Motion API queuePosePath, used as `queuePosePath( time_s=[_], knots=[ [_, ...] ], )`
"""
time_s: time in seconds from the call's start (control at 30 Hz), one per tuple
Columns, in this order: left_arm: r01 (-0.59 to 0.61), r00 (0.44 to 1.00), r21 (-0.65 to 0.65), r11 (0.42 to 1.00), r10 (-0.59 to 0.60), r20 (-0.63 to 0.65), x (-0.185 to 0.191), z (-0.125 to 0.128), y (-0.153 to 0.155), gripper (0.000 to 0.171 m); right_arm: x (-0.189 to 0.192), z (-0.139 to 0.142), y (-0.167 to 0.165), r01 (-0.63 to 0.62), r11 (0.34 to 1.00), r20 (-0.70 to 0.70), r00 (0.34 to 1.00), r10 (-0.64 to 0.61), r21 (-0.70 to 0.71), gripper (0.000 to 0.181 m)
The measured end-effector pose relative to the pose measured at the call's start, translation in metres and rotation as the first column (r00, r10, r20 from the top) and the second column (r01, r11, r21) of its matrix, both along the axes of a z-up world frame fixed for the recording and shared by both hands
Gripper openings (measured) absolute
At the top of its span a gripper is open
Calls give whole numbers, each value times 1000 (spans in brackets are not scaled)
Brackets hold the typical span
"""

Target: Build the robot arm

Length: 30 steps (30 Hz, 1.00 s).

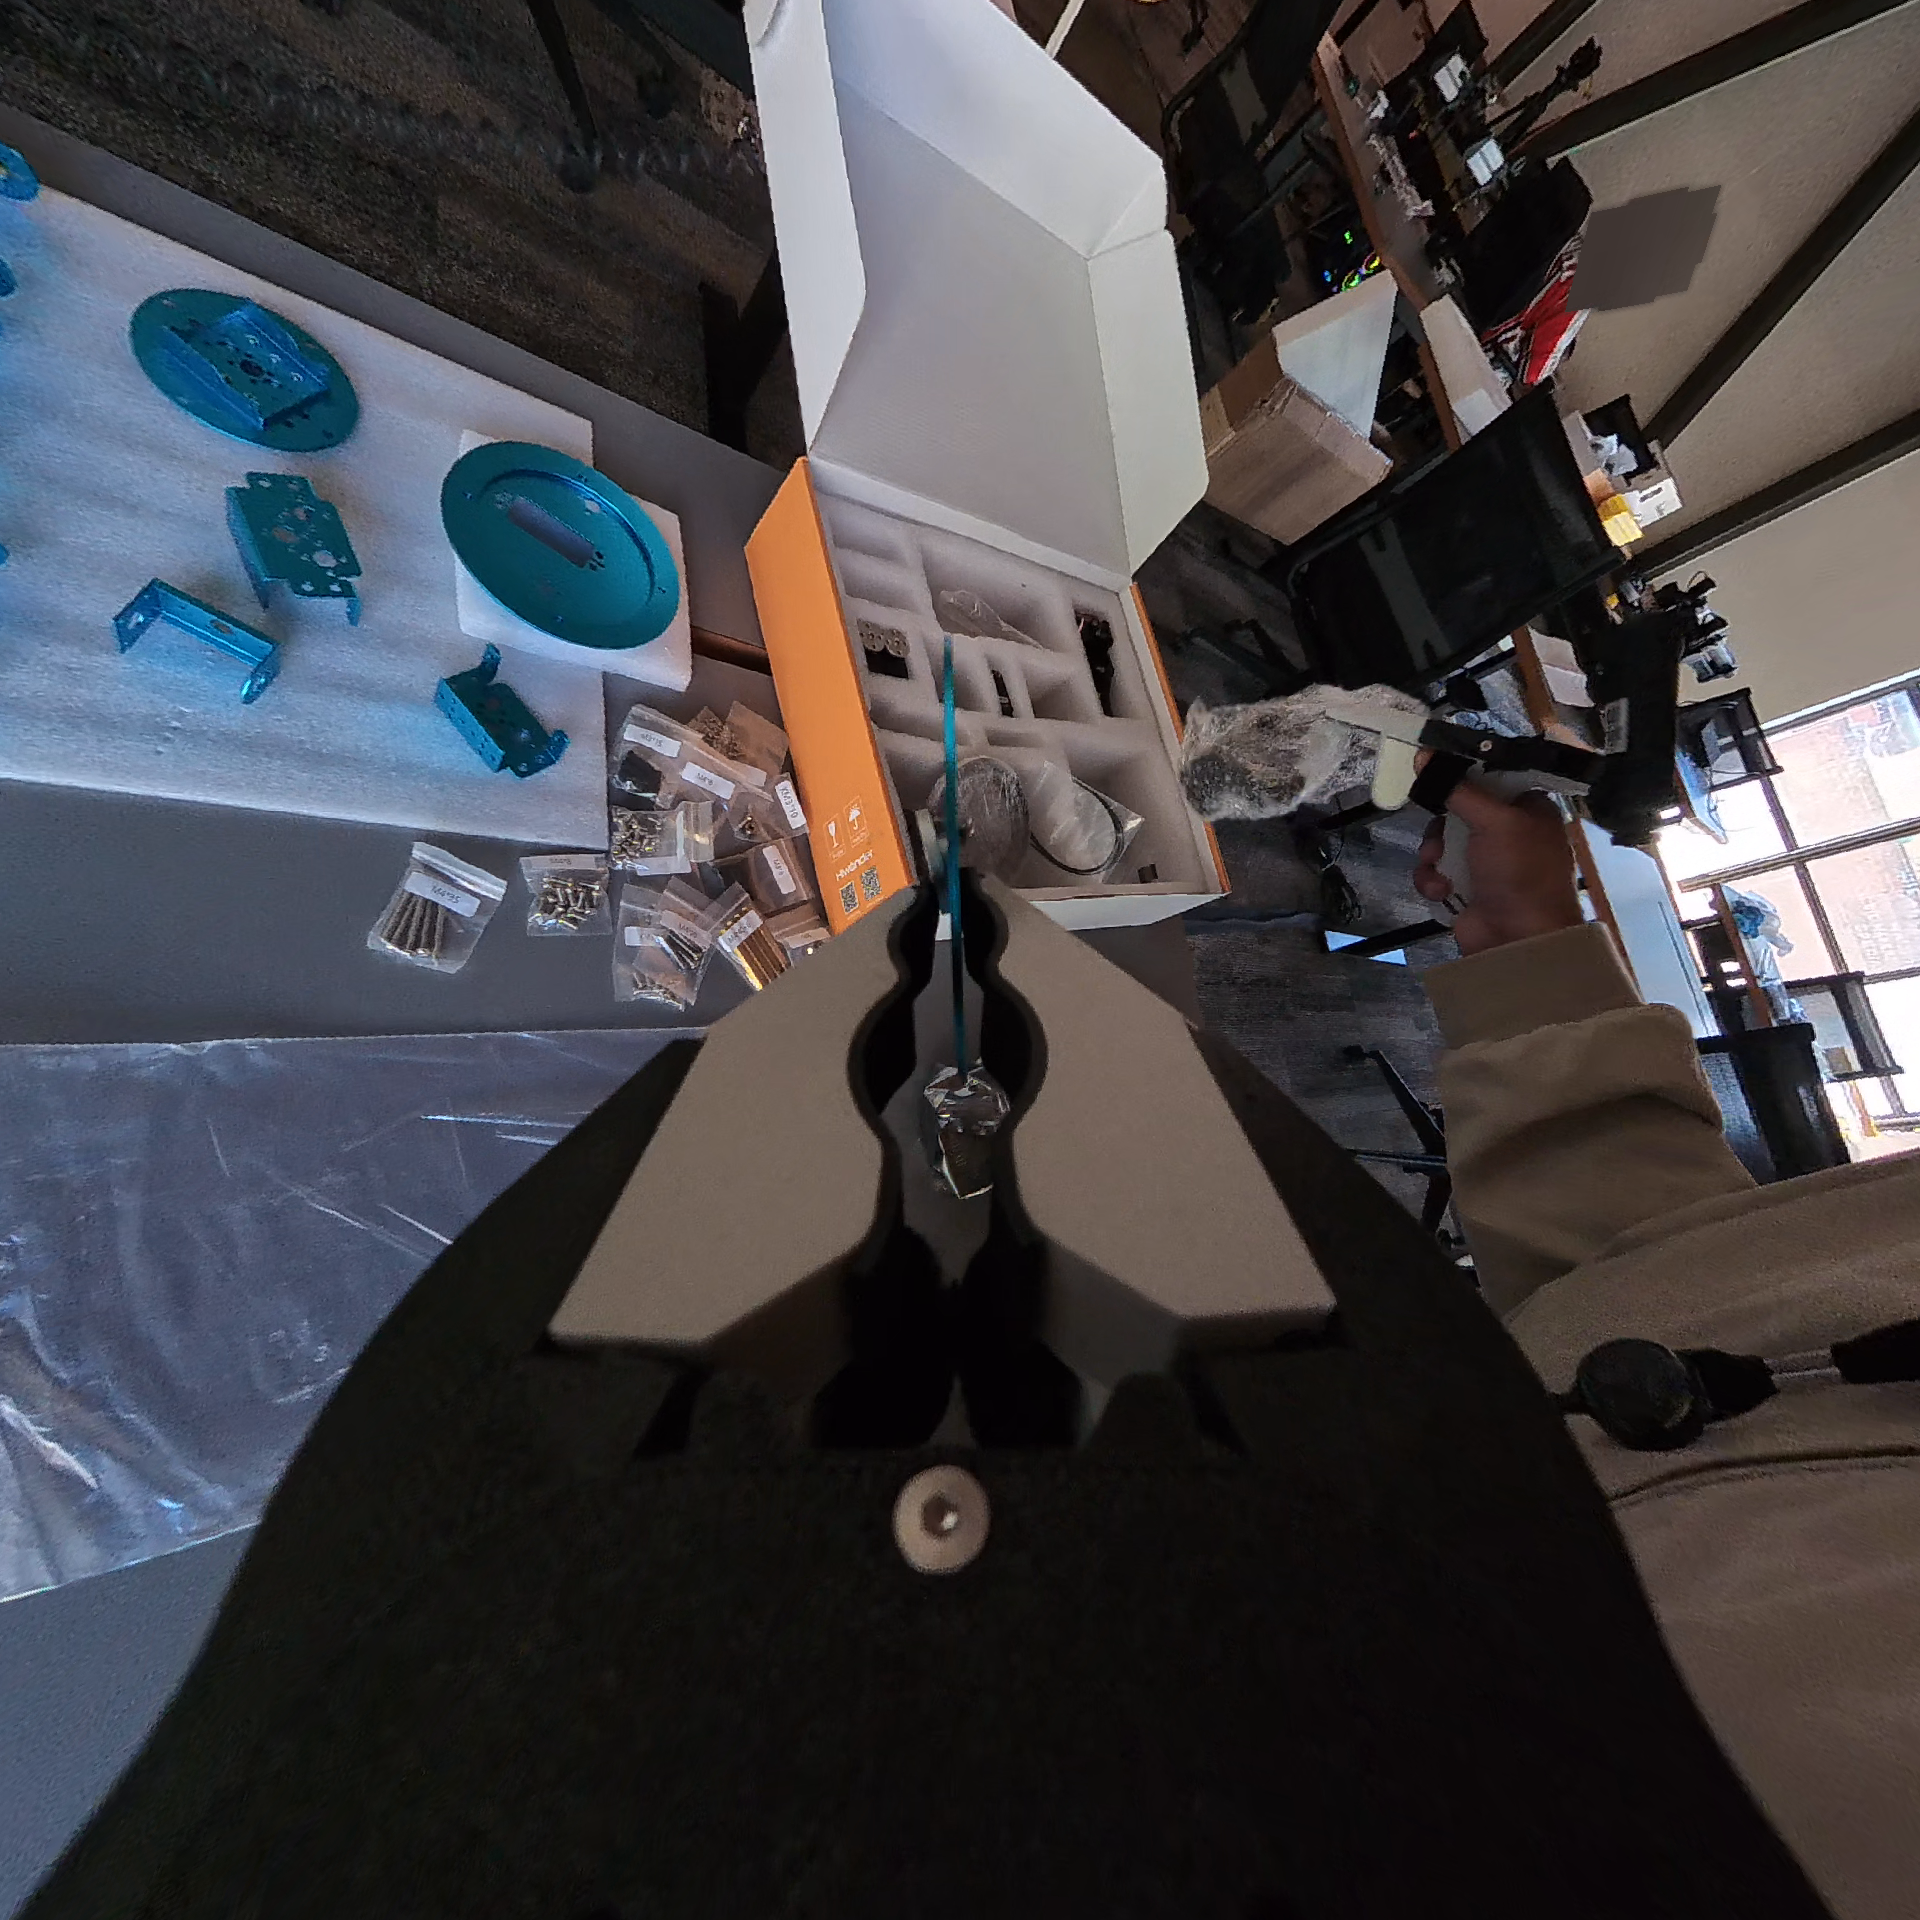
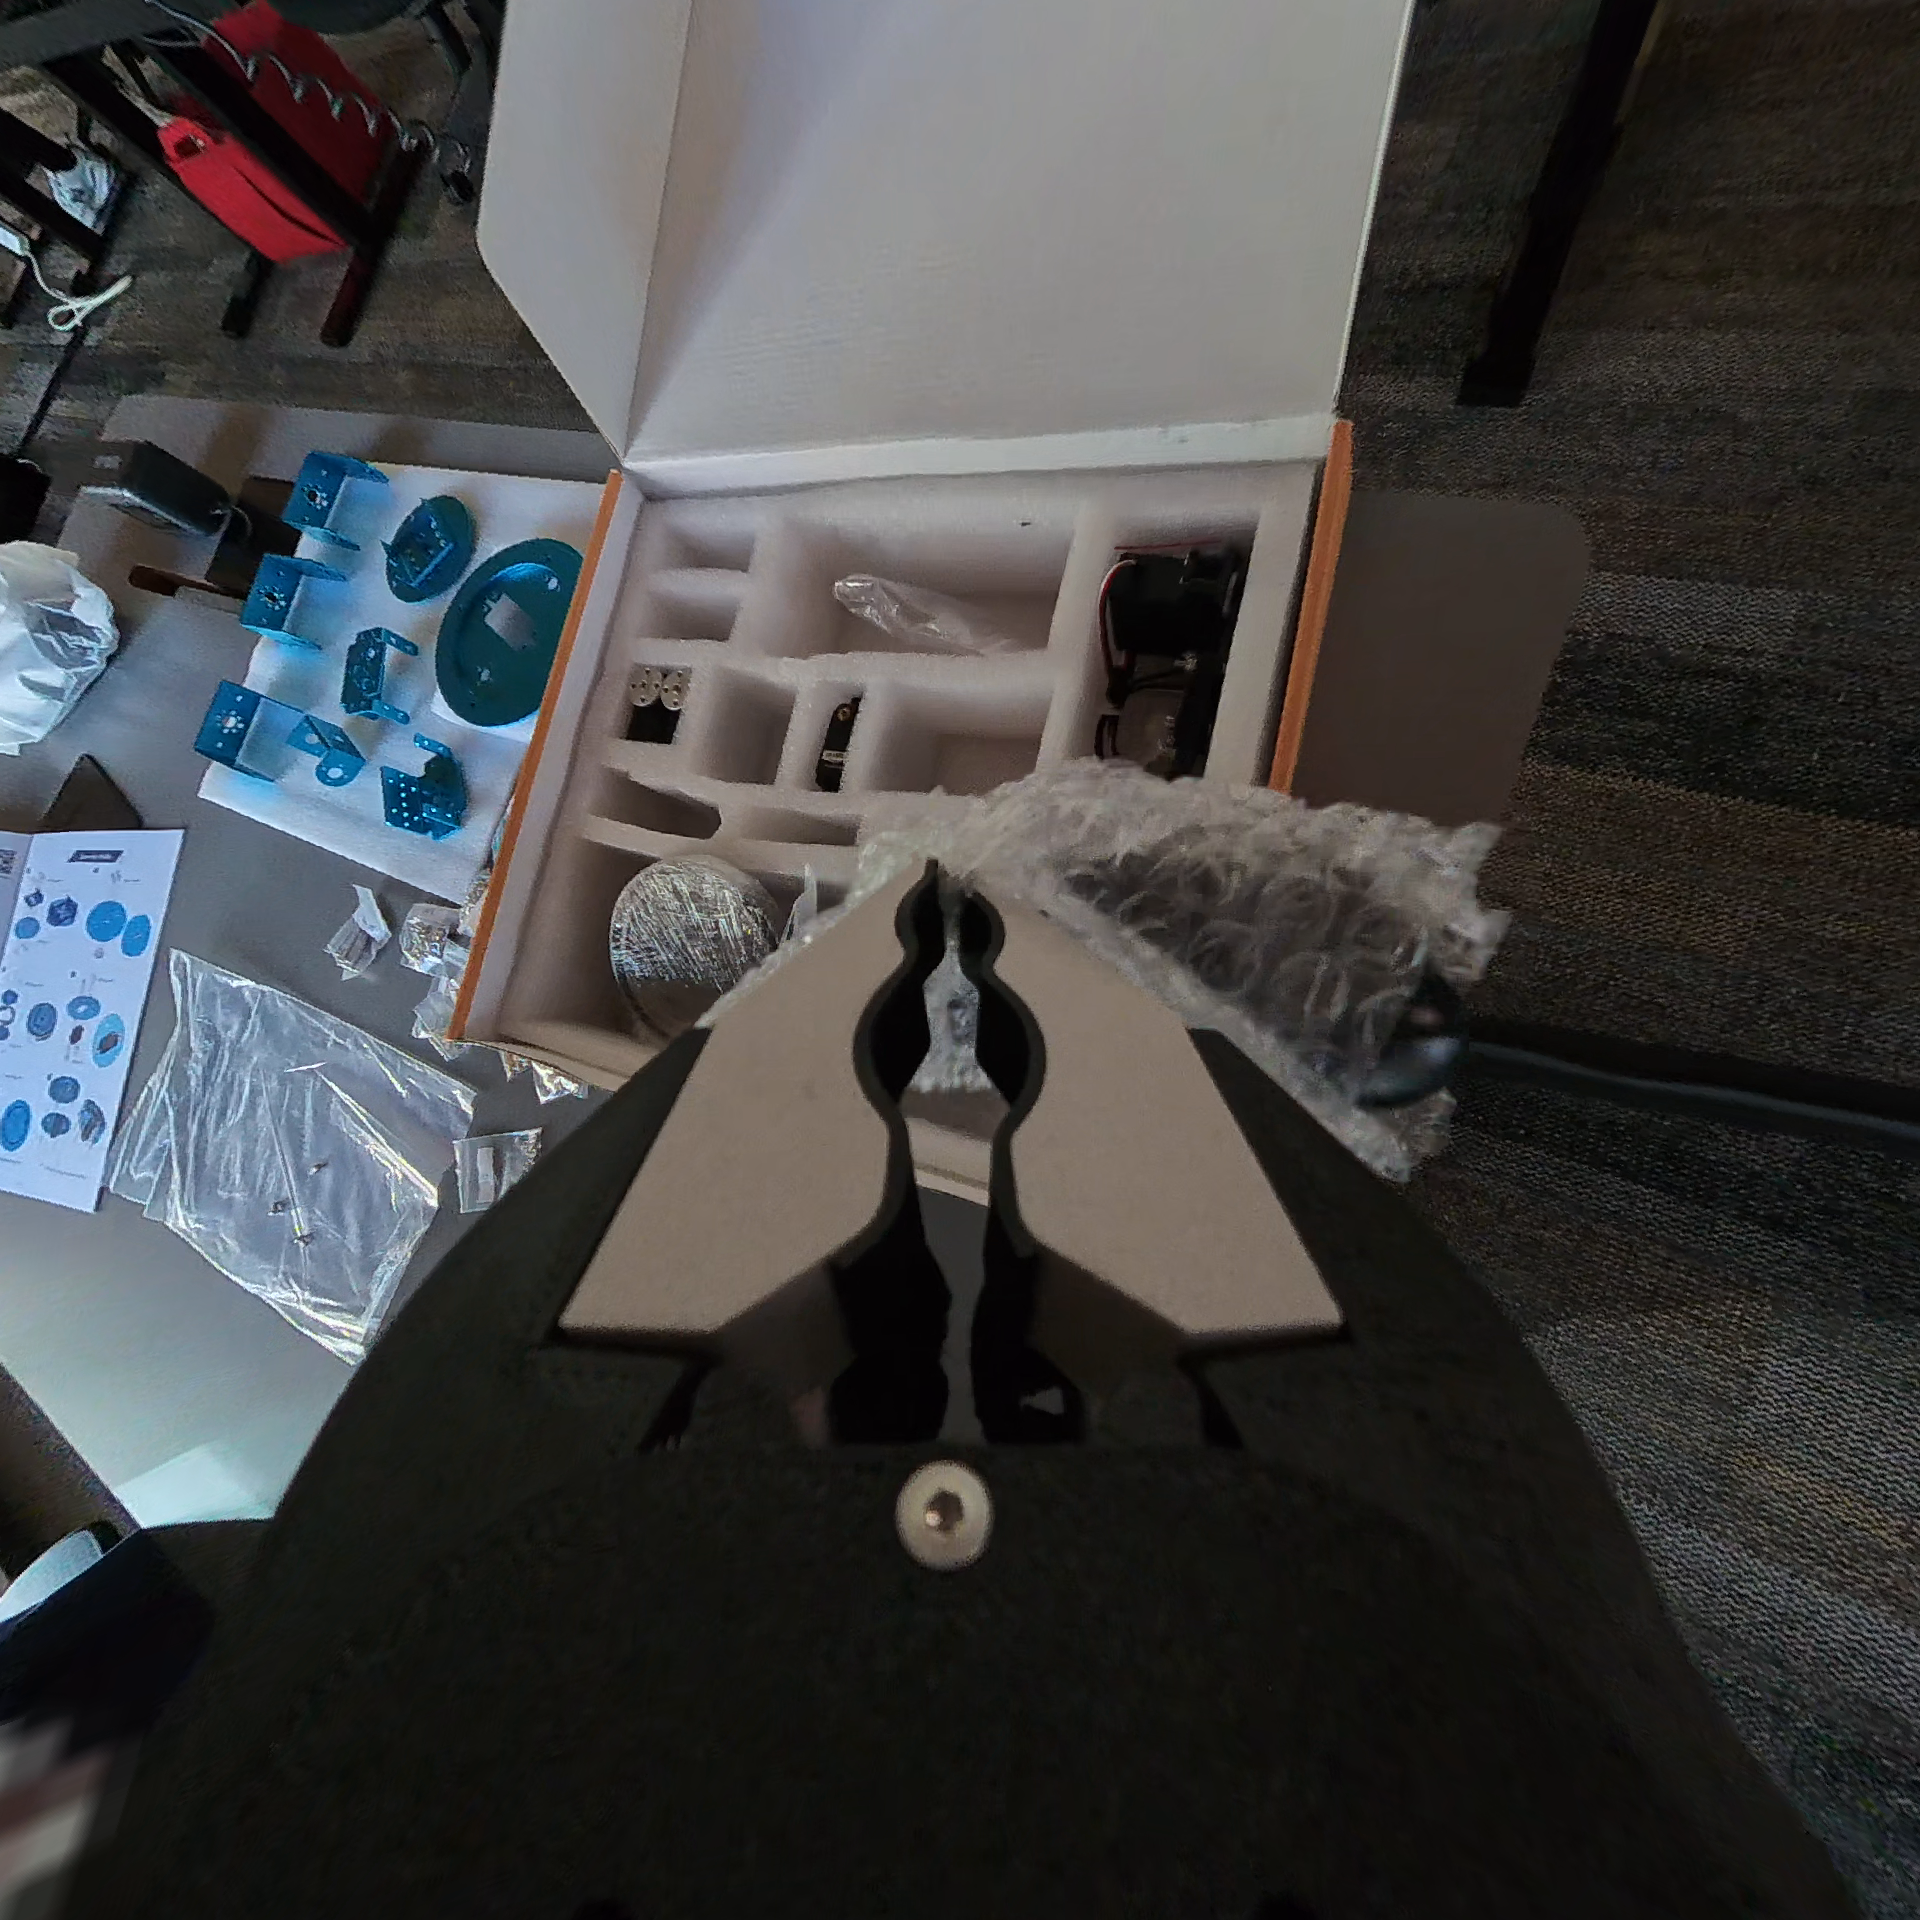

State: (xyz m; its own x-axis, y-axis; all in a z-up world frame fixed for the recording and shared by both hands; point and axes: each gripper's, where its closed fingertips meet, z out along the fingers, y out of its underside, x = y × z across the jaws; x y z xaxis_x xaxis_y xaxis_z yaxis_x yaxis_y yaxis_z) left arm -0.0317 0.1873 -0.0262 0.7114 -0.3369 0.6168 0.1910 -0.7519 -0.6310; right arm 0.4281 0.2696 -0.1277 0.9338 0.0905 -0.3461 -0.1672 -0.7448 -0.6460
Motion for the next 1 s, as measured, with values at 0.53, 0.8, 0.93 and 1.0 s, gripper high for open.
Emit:
queuePosePath(
  time_s=[0.53, 0.8, 0.93, 1.0],
  knots=[
    [-19, 1000, -1, 1000, 19, 22, -22, -2, 1, 5, 7, 0, 9, 14, 999, 160, 987, -9, -34, 0],
    [-34, 999, 13, 999, 34, 8, -29, 10, 6, 4, -30, -95, 2, 33, 975, 145, 989, 0, -222, 0],
    [-42, 999, 12, 999, 42, 2, -31, 12, 11, 4, -44, -124, -5, 24, 959, 92, 996, 2, -283, 0],
    [-46, 999, 6, 999, 46, 3, -30, 11, 14, 4, -47, -127, -3, 24, 957, 30, 999, -16, -289, 0]
  ],
)
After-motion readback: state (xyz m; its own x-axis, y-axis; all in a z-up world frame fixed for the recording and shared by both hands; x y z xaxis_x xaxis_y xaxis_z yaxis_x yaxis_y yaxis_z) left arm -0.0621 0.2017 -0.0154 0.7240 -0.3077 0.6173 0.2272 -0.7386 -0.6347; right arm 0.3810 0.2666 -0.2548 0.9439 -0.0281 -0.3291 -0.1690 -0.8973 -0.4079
